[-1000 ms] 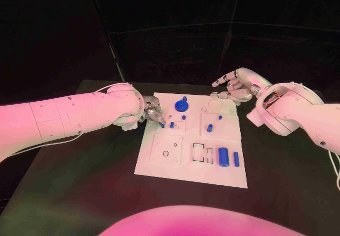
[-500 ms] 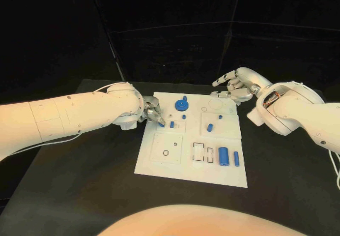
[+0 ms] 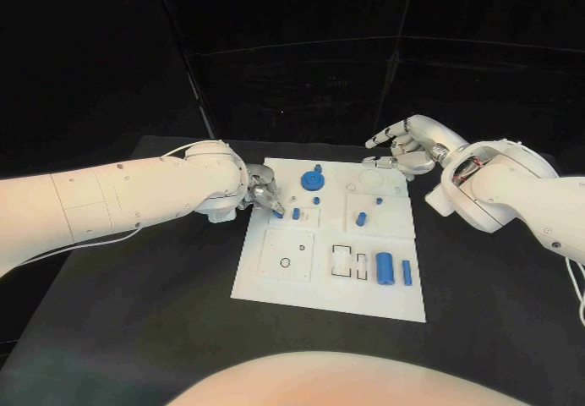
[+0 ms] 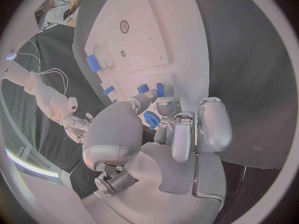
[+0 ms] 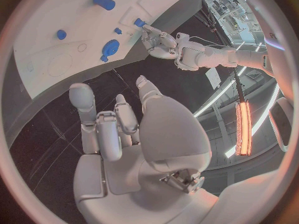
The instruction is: Assemble the parts on the task board
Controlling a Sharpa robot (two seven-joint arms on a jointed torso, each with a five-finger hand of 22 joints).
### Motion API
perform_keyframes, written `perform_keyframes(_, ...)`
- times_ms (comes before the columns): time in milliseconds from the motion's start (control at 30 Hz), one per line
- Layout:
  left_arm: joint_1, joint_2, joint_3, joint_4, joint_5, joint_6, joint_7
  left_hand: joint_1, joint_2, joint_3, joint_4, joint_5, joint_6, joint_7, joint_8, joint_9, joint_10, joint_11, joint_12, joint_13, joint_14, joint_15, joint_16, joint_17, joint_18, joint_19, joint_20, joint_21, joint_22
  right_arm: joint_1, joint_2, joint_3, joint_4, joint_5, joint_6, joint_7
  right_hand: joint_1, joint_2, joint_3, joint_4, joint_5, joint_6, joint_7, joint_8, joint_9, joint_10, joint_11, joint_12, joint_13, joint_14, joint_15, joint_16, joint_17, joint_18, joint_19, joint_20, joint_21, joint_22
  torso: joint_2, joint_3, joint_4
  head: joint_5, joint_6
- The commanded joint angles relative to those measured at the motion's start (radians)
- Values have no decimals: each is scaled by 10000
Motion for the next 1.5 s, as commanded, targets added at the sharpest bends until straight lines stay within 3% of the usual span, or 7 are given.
perform_keyframes(33, -46, 82, -40, -20, -55, 437, -87, -222, 2, 1373, -1318, 47, 167, -36, 67, -29, 182, -71, 110, 77, 1056, -72, 63, 2634, -116, 38, -9, 32, -9, 16, -1, 7, 14, -16, 36, 37, 68, 69, -38, -9, 63, -54, -6, 57, -9, -39, 12, -2, 2, 724, -54, -30, 1270, 78, -56, -24, -38, -15, 6, 6, -14, -12, -13)
perform_keyframes(900, -43, 388, -44, -406, -52, 691, -116, -677, 173, 410, -779, 3, 591, -198, -27, -306, 433, -190, 324, 401, 1056, -164, 63, 2634, -121, 49, -88, 25, 24, 17, -2, 7, 7, -16, 23, 43, 68, 69, -38, -9, 63, -54, -6, 57, -9, -39, 12, -2, 2, 724, -54, -30, 1270, 78, -56, -24, -38, -15, 4, 2, -1, -89, -74)
perform_keyframes(1133, -43, 412, -44, -476, -52, 669, -121, -922, -34, -607, -476, -58, 763, -250, -110, -457, 455, -226, 354, 470, 1056, -196, 63, 2634, -126, 56, -114, 18, 39, 16, 7, 7, -7, -16, 19, 52, 81, 71, -57, -5, 75, -54, -7, 66, -9, -56, 11, -18, -22, 720, -55, -39, 1252, 81, -64, -25, -50, -37, 2, 3, 5, -105, -85)
perform_keyframes(1233, -43, 419, -44, -506, -52, 637, -126, -1009, -110, -1159, -305, -251, 834, -258, -163, -538, 456, -235, 360, 492, 1056, -204, 63, 2634, -128, 60, -125, 16, 48, 16, 9, 7, -13, -16, 14, 56, 81, 71, -57, -5, 75, -54, -7, 66, -9, -56, 11, -18, -22, 720, -55, -39, 1252, 81, -64, -25, -50, -37, 4, 3, 7, -110, -80)
perform_keyframes(1500, -43, 406, -43, -554, -52, 436, -123, -1390, -301, -2595, 306, -318, 985, -236, -282, -715, 459, -216, 377, 547, 1056, -194, 63, 2634, -134, 77, -129, 20, 84, 16, 8, 6, -19, -15, 6, 65, 81, 71, -57, -5, 75, -54, -7, 66, -9, -56, 11, -18, -22, 720, -55, -39, 1252, 81, -64, -25, -50, -37, -2, -2, 9, -115, -83)
